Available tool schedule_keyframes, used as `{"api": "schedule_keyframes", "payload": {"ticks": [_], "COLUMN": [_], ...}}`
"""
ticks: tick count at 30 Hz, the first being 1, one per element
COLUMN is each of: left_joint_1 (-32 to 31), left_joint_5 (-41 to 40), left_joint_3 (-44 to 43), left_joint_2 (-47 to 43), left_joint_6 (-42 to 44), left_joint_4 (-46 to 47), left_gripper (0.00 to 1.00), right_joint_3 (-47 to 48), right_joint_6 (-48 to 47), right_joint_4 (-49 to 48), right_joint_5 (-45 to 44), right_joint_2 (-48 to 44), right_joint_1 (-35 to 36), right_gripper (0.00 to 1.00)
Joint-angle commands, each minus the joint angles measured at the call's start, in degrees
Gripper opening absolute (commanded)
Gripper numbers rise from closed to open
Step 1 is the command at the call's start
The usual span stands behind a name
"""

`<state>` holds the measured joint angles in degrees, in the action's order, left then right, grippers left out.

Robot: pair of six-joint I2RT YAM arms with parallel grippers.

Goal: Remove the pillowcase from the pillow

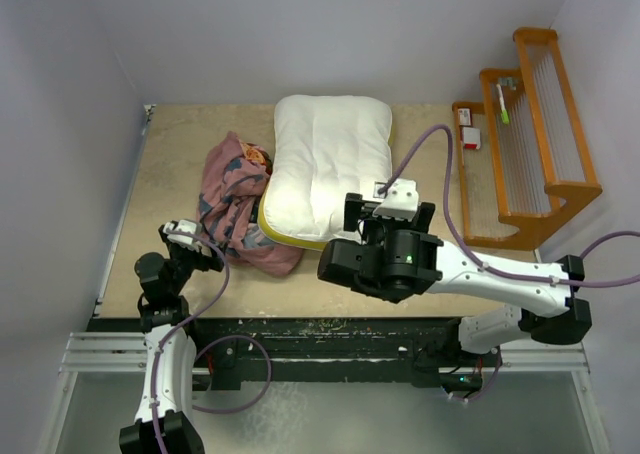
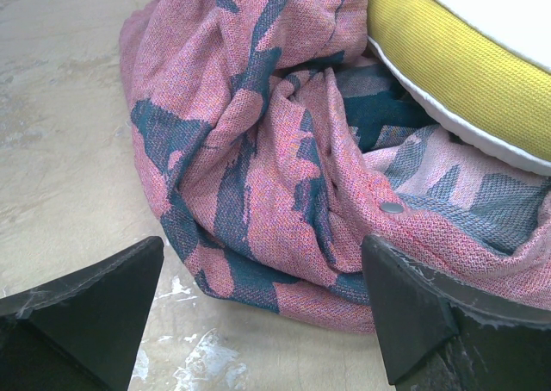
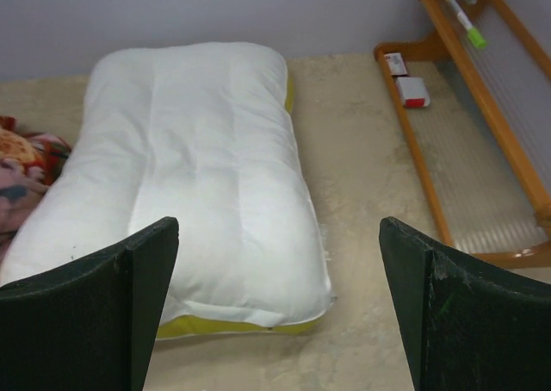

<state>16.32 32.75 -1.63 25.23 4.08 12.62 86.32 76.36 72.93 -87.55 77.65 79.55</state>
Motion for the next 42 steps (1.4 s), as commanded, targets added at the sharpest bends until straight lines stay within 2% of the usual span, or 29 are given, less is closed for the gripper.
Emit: {"api": "schedule_keyframes", "payload": {"ticks": [1,5,7,9,12,13,14,16,18,22,24,27,29,32,39,42], "left_joint_1": [0.00,-0.04,-0.05,-0.03,-0.01,-0.01,0.00,-0.02,-0.04,-0.01,-0.05,0.01,-0.03,-0.05,0.01,-0.01], "left_joint_5": [0.20,0.20,0.20,0.21,0.20,0.21,0.18,0.20,0.14,0.14,0.20,0.16,0.21,0.21,0.21,0.21], "left_joint_3": [-0.66,-0.74,-0.70,-0.68,-0.67,-0.66,-0.64,-0.68,-0.69,-0.67,-0.66,-0.66,-0.73,-0.69,-0.72,-0.70], "left_joint_2": [-0.10,-0.09,-0.03,-0.07,-0.07,-0.07,-0.09,-0.14,-0.10,-0.09,-0.10,-0.09,-0.01,0.00,-0.07,-0.09], "left_joint_6": [-0.10,-0.09,-0.06,-0.11,-0.08,-0.12,-0.12,-0.04,-0.07,-0.12,-0.12,-0.05,-0.06,-0.11,-0.12,-0.12], "left_joint_4": [2.23,2.23,2.23,2.23,2.23,2.23,2.23,2.18,2.23,2.23,2.22,2.23,2.30,2.32,2.21,2.23], "left_gripper": [0.99,0.99,0.99,0.99,0.99,0.99,0.99,0.99,0.99,0.99,0.99,0.99,0.99,0.99,0.99,0.99], "right_joint_3": [-2.98,-6.60,-8.97,-11.97,-16.11,-17.69,-20.02,-24.70,-30.00,-32.96,-32.38,-30.10,-31.34,-37.68,-49.01,-51.78], "right_joint_6": [-6.41,1.24,11.08,18.90,20.04,14.97,4.42,-6.64,-19.63,-40.71,-52.14,-59.52,-65.66,-74.91,-67.17,-74.77], "right_joint_4": [1.76,2.89,3.69,2.49,-7.08,-14.41,-26.23,-43.78,-61.25,-74.53,-77.90,-76.20,-76.98,-82.72,-80.42,-82.04], "right_joint_5": [-11.27,-9.06,-6.39,-0.43,11.49,17.24,22.89,34.69,41.92,46.43,48.50,56.14,56.46,54.51,55.21,67.96], "right_joint_2": [-0.99,-4.83,-8.03,-10.03,-12.73,-13.37,-14.15,-14.88,-15.55,-16.41,-15.76,-14.70,-14.87,-17.14,-27.58,-29.79], "right_joint_1": [-1.99,-1.90,-1.45,-1.37,-1.40,-1.39,-1.41,-1.40,-1.33,-2.09,-6.95,-22.29,-29.64,-35.39,-52.46,-56.75], "right_gripper": [1.00,1.00,1.00,1.00,1.00,1.00,1.00,1.00,1.00,1.00,1.00,1.00,1.00,1.00,1.00,1.00]}}
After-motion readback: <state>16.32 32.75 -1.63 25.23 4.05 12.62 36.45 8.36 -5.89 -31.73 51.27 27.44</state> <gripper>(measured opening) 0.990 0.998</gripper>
